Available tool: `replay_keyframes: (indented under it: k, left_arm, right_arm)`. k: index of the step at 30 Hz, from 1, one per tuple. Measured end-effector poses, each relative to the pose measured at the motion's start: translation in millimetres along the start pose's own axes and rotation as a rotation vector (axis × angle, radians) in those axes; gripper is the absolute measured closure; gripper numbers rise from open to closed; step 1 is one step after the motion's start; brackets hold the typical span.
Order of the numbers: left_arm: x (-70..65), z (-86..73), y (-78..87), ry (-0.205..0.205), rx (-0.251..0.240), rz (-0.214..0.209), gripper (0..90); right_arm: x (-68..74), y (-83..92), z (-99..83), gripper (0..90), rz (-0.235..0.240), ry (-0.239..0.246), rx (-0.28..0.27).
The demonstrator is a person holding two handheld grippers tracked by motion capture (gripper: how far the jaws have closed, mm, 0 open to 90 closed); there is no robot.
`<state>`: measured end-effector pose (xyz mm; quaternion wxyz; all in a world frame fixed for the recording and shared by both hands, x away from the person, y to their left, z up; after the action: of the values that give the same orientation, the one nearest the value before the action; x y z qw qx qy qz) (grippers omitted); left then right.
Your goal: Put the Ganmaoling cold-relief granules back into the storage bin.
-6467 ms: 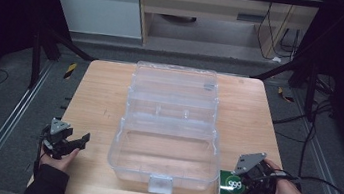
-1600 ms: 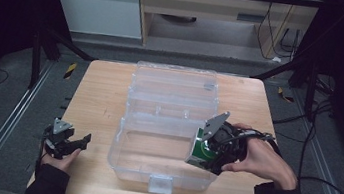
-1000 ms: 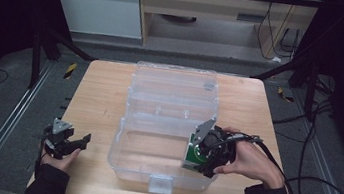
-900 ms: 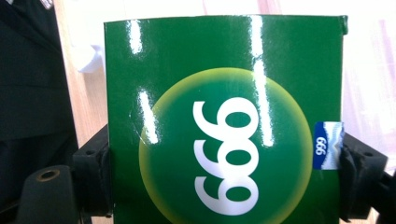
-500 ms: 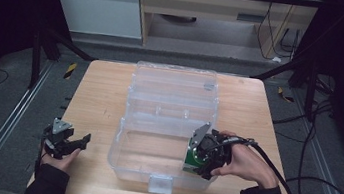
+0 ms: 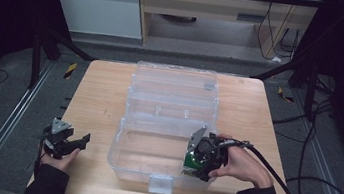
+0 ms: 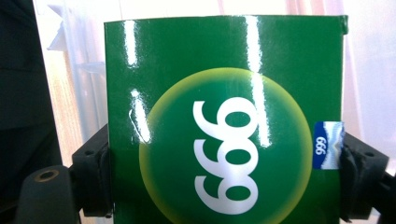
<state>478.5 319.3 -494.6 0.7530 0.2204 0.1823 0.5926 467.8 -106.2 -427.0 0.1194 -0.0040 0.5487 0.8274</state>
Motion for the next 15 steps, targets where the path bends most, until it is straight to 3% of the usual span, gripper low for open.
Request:
replay_keyframes:
  k: [10, 15]
  left_arm:
    - [-0.9, 0.2, -0.1, -0.006, 0.001, 0.000, 30.3]
    - [-1.2, 0.0, -0.8, -0.007, 0.004, 0.000, 30.4]
  right_arm:
    - [1.2, -14.9, -4.3, 14.9, -0.001, 0.016, 0.026]
    - [-0.2, -18.8, -8.5, 14.2, 0.010, -0.022, 0.000]
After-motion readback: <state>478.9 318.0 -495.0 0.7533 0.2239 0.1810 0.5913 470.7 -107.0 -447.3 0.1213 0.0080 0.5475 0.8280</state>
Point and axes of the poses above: each handheld gripper's, and its own axes: y roughly backward along the jaws, z roughly out of its top, x roughly to its left, the point moved 4 cm from there along -y, roughly forward along the jaws, and after that the axes turned 5 degrees about -x, right-handed, at the moved point
